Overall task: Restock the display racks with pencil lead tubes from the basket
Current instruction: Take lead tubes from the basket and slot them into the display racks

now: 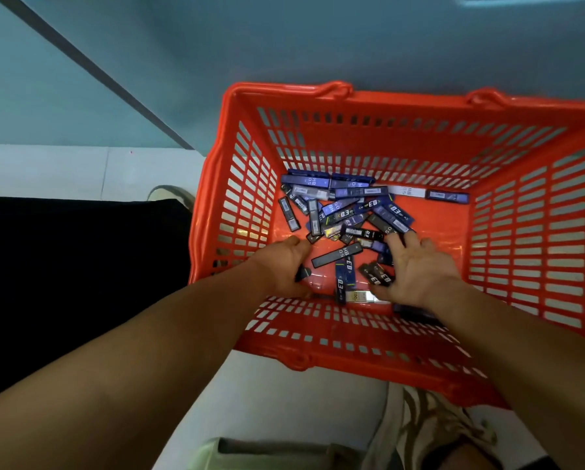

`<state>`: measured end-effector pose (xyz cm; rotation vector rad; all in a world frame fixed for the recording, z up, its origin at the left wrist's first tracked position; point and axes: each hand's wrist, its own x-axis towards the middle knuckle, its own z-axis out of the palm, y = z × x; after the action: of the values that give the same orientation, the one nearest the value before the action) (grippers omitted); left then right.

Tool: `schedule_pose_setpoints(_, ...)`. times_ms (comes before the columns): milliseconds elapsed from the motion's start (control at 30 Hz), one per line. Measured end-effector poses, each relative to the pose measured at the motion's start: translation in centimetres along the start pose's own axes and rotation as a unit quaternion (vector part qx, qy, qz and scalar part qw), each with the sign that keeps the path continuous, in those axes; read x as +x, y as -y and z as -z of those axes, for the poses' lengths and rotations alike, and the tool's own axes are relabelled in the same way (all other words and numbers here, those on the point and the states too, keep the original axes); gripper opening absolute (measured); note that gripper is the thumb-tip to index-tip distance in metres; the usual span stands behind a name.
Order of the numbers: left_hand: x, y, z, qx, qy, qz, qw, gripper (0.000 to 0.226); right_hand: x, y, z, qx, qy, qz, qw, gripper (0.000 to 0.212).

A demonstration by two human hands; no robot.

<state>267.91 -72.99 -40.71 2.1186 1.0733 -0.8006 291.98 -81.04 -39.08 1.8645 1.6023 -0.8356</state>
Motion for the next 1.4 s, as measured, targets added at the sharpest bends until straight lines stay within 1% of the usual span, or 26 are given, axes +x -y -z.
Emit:
schedule_pose_setpoints(67,0.0,0.0,0.0,-0.017,-0.032,0.004,0.999,0.071,0.0,-0.6,0.1,0.050,-0.016,-0.018,0.998,0.089)
schedule_pose_setpoints(100,0.1,0.0,-0.1,-0.021,-0.042,0.011,0.999,0.070,0.0,-0.9,0.1,0.081,-0.028,-0.038,0.996,0.086)
schedule_pose_setpoints(167,0.2,0.0,-0.2,-0.009,-0.038,0.022,0.999,0.083,-0.2,-1.7,-0.2,0.142,-0.055,-0.084,0.985,0.084)
schedule_pose_setpoints(233,0.4,-0.2,-0.4,0.022,-0.018,0.024,0.999,0.101,-0.3,-2.7,-0.3,0.171,-0.052,-0.092,0.980,0.096)
schedule_pose_setpoints(267,0.5,-0.5,-0.5,0.042,-0.007,0.029,0.999,0.106,-0.5,-3.4,-0.3,0.166,-0.035,-0.075,0.983,0.107)
schedule_pose_setpoints(333,0.7,-1.0,-0.6,0.069,-0.003,0.040,0.997,0.107,-1.1,-4.4,-0.3,0.113,0.006,-0.031,0.993,0.131)
schedule_pose_setpoints(400,1.1,-1.5,-0.6,0.081,-0.020,0.045,0.996,0.098,-1.7,-5.0,-0.8,0.045,0.024,-0.010,0.999,0.146)
schedule_pose_setpoints(500,1.8,-1.6,-0.8,0.047,-0.059,0.054,0.996,0.079,-1.7,-5.0,-1.6,0.016,0.018,-0.010,1.000,0.152)
schedule_pose_setpoints(567,2.2,-1.6,-0.8,0.013,-0.072,0.072,0.995,0.075,-1.5,-5.0,-1.4,0.022,0.021,-0.008,1.000,0.152)
schedule_pose_setpoints(667,2.6,-1.5,-0.8,-0.038,-0.075,0.092,0.992,0.072,-1.2,-5.4,-1.1,0.040,0.027,0.003,0.999,0.150)
schedule_pose_setpoints(733,2.8,-1.5,-1.0,-0.075,-0.087,0.101,0.988,0.065,-1.1,-5.6,-1.2,0.057,0.012,0.002,0.998,0.142)
schedule_pose_setpoints(767,3.0,-1.5,-1.1,-0.093,-0.096,0.100,0.986,0.060,-0.9,-5.6,-1.3,0.070,0.000,0.001,0.998,0.134)
schedule_pose_setpoints(833,3.2,-1.9,-1.1,-0.136,-0.122,0.097,0.978,0.038,-0.7,-5.8,-1.5,0.093,-0.015,-0.002,0.996,0.120)
schedule_pose_setpoints(867,3.2,-2.3,-0.9,-0.161,-0.135,0.099,0.973,0.026,-0.6,-5.8,-1.5,0.099,-0.015,-0.001,0.995,0.120)
schedule_pose_setpoints(900,3.2,-2.5,-0.8,-0.187,-0.143,0.099,0.967,0.019,-0.6,-5.9,-1.5,0.099,-0.008,0.000,0.995,0.126)
schedule_pose_setpoints(933,3.3,-2.7,-0.6,-0.213,-0.146,0.097,0.961,0.019,-0.6,-5.9,-1.4,0.094,0.003,0.003,0.996,0.135)
schedule_pose_setpoints(1000,3.2,-3.1,-0.3,-0.242,-0.121,0.088,0.959,0.029,-0.9,-5.9,-1.4,0.068,0.029,0.010,0.997,0.151)
schedule_pose_setpoints(1033,3.1,-3.2,-0.3,-0.235,-0.101,0.082,0.963,0.037,-1.0,-5.8,-1.4,0.051,0.034,0.011,0.998,0.155)
schedule_pose_setpoints(1133,2.8,-3.6,-1.0,-0.188,-0.051,0.082,0.977,0.070,-0.9,-5.5,-2.0,0.025,0.018,0.011,0.999,0.155)
schedule_pose_setpoints(1200,2.6,-4.1,-1.5,-0.165,-0.038,0.088,0.982,0.087,-0.7,-5.6,-2.1,0.039,0.007,0.012,0.999,0.153)
schedule_pose_setpoints(1300,2.9,-4.9,-1.9,-0.106,-0.036,0.082,0.990,0.099,-0.5,-6.0,-2.2,0.092,-0.019,0.001,0.996,0.142)
schedule_pose_setpoints(1367,3.1,-5.4,-1.9,-0.095,-0.039,0.078,0.992,0.099,-0.2,-6.0,-2.5,0.119,-0.045,-0.016,0.992,0.133)
schedule_pose_setpoints(1400,3.3,-5.5,-1.9,-0.109,-0.045,0.075,0.990,0.096,0.0,-6.0,-2.7,0.133,-0.056,-0.026,0.989,0.130)
